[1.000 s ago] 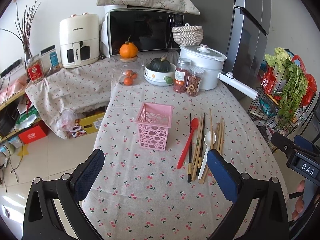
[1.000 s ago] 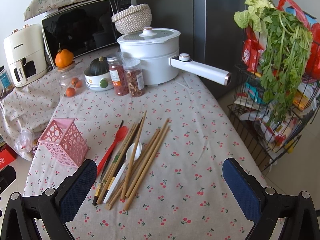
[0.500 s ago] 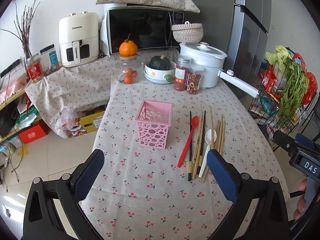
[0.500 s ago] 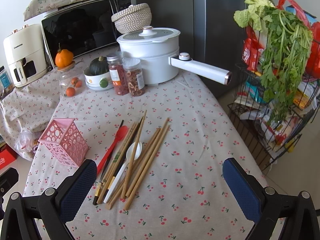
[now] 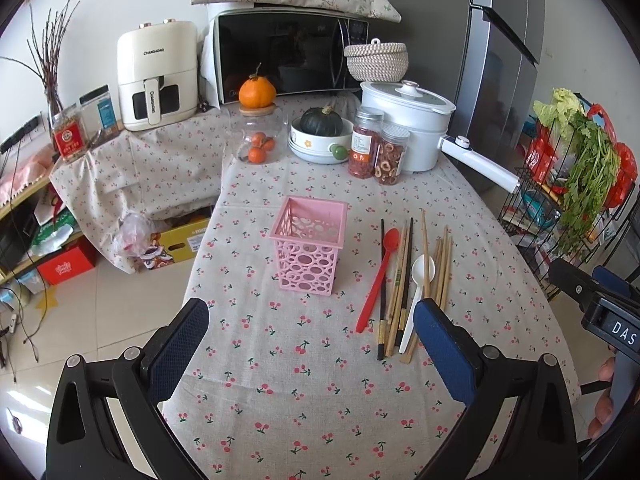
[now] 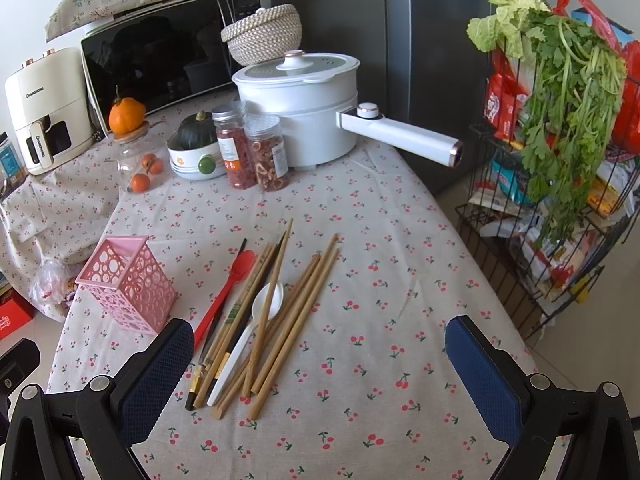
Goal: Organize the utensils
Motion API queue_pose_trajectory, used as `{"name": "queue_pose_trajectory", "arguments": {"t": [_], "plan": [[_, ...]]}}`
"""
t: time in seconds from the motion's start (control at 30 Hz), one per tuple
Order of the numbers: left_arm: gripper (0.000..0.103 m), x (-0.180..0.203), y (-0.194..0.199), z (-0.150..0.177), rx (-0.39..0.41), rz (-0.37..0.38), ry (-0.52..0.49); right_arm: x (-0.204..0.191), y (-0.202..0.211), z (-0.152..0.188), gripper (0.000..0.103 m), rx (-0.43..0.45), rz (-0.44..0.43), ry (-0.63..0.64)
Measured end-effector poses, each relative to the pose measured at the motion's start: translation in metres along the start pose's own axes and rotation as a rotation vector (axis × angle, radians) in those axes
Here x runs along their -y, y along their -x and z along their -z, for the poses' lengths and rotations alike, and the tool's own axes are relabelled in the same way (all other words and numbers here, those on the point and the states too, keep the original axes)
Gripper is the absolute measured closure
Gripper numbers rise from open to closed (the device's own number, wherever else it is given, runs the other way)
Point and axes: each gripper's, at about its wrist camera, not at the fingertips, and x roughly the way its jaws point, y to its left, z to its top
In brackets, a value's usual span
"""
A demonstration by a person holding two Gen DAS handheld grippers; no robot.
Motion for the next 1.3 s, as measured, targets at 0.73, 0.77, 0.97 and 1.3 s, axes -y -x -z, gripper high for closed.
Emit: {"name": "queue_pose_trajectory", "arguments": {"t": [0.73, 0.77, 0.97, 1.3], "plan": [[0.0, 0.002, -0.004, -0.003, -0.006, -0.028, -0.019, -0.001, -0.005, -0.001, 0.0, -0.02, 0.004, -0.005], [0.0, 0.002, -0.004, -0.003, -0.006, -0.031, -0.023, -0.001, -0.005, -0.001, 0.0, -0.019, 0.003, -0.002], [0.0, 0.001, -0.008, -0.01, -0.011, -0.018, -0.009, -0.004, -0.009, -0.003, 0.0, -0.027, 0.008, 0.01], [0.0, 0.021, -0.031, -0.038, -0.09, 0.049, -0.074, 0.008, -0.027, -0.028, 0.0, -0.096, 0.011, -0.028]]}}
